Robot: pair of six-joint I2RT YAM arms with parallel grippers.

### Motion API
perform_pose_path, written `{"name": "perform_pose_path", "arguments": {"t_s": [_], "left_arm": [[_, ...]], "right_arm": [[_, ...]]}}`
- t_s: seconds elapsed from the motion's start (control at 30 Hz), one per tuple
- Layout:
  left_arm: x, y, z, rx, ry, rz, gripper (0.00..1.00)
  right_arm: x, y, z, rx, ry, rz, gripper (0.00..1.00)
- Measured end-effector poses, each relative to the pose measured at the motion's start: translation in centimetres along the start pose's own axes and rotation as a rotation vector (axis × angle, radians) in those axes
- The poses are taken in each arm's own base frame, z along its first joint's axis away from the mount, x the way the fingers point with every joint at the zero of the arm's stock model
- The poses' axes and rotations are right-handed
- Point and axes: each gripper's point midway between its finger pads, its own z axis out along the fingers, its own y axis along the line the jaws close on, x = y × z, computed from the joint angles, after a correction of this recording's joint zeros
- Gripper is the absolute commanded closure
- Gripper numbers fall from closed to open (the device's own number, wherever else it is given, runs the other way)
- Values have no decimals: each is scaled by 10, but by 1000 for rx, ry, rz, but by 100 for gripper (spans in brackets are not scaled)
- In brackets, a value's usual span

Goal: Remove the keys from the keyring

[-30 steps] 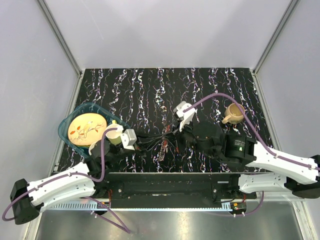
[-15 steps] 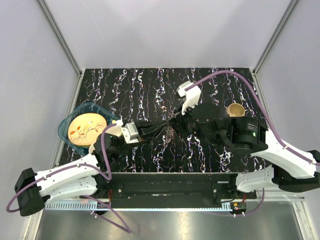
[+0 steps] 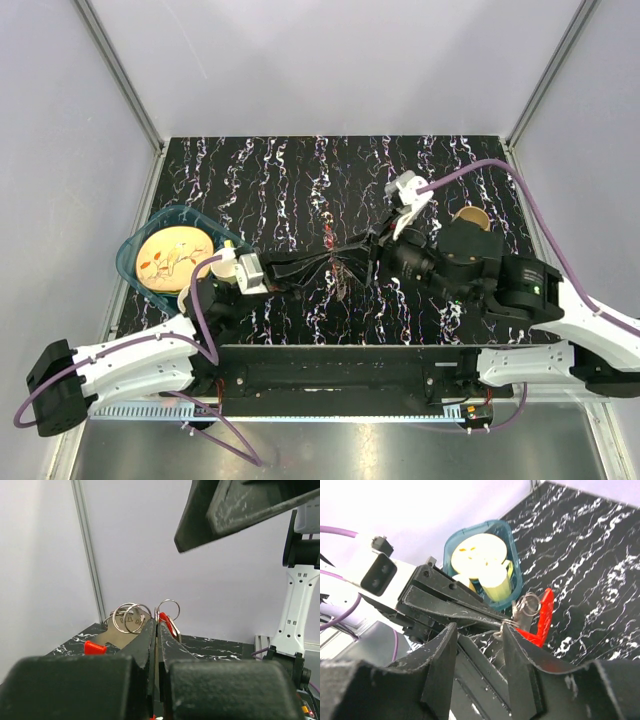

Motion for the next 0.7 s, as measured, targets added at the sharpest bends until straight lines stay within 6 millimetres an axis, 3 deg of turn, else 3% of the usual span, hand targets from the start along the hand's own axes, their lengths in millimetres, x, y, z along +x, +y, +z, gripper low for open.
{"name": "perform_pose_path", "arguments": {"t_s": [0.13, 0.2, 0.27, 0.47, 0.57, 0.7], "left_arm": [[-8, -1, 0, 3, -28, -8, 100], [-12, -2, -1, 6, -40, -10, 100], [-18, -3, -2, 11, -56, -8, 100], [-34, -10, -6, 50, -95, 2, 100], [-34, -13, -6, 68, -96, -4, 100], [-34, -17, -6, 85, -93, -13, 100]], "right_arm": [[-18, -9, -10, 18, -74, -67, 47], [-18, -14, -13, 22, -94, -111, 32], [-7, -16, -15, -9, -89, -179, 25], [43, -16, -12, -136, -24, -386, 21], [50, -14, -9, -170, -19, -440, 20], [44, -6, -8, -210, -49, -477, 20]]}}
